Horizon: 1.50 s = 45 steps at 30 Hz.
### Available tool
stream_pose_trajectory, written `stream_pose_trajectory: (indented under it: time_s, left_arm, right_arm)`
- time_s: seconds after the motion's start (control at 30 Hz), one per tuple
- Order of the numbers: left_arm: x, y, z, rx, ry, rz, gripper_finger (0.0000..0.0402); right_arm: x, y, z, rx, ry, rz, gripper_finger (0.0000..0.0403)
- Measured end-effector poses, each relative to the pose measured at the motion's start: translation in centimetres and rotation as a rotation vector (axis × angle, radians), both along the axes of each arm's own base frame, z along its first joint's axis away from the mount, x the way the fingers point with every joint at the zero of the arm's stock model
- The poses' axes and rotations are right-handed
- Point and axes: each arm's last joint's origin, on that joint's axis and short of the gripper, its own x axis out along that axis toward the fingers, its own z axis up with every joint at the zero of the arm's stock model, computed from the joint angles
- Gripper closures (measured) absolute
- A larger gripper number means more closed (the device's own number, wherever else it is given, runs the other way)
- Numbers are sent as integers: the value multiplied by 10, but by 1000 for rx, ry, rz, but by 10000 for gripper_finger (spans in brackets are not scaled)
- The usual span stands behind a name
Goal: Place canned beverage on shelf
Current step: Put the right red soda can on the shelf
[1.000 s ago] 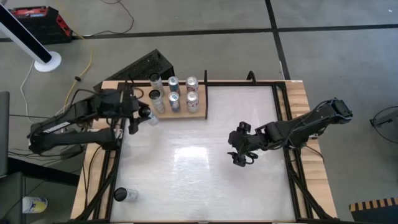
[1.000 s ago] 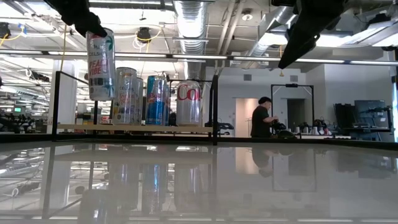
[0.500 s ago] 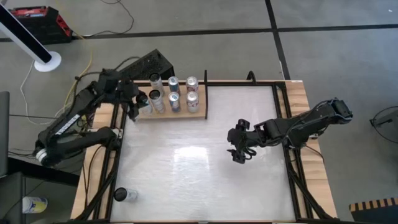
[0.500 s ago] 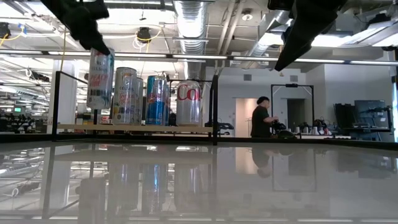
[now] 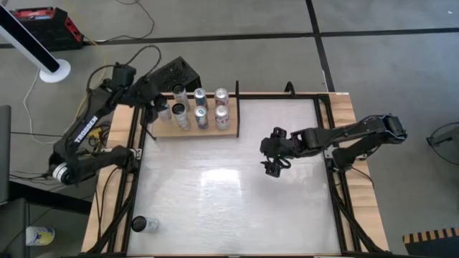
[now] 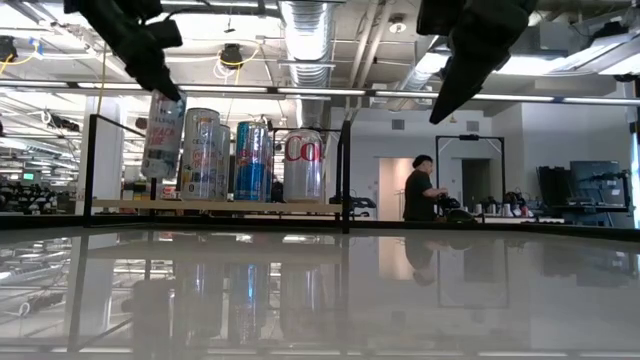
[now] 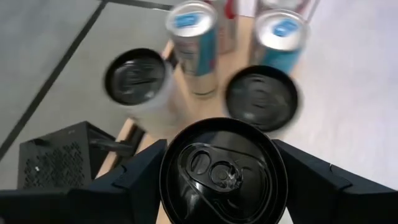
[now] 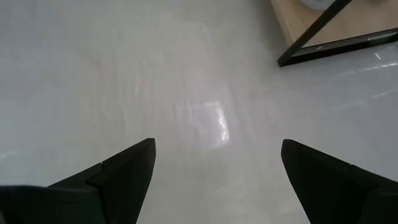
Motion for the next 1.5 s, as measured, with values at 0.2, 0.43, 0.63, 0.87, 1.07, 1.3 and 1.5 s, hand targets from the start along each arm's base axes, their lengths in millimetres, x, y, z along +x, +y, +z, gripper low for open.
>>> stream_pose_trajectory:
  time_s: [0.2, 0.43, 0.63, 0.87, 1.07, 1.3, 1.5]
  left_arm:
    - [-10, 31, -7, -67, -56, 58, 156]
    - [-16, 47, -11, -35, -51, 90, 156]
    - [-14, 53, -9, 15, -78, 77, 156]
    - [-15, 52, -11, 3, -36, 92, 156]
    - [-12, 50, -15, -27, -45, 74, 156]
    - [-4, 43, -34, -73, 2, 13, 156]
    - [-6, 43, -33, -52, 36, 42, 156]
  right_arm:
    - [0, -3, 0, -19, 9, 23, 30]
    - [0, -3, 0, -37, 20, 58, 30]
    - [-1, -4, -1, -21, 36, 66, 30]
    - [0, -7, -1, -8, 36, 71, 30]
    - [0, -7, -1, -8, 34, 70, 30]
    - [0, -7, -1, -8, 33, 73, 30]
    - [0, -7, -1, -7, 32, 73, 30]
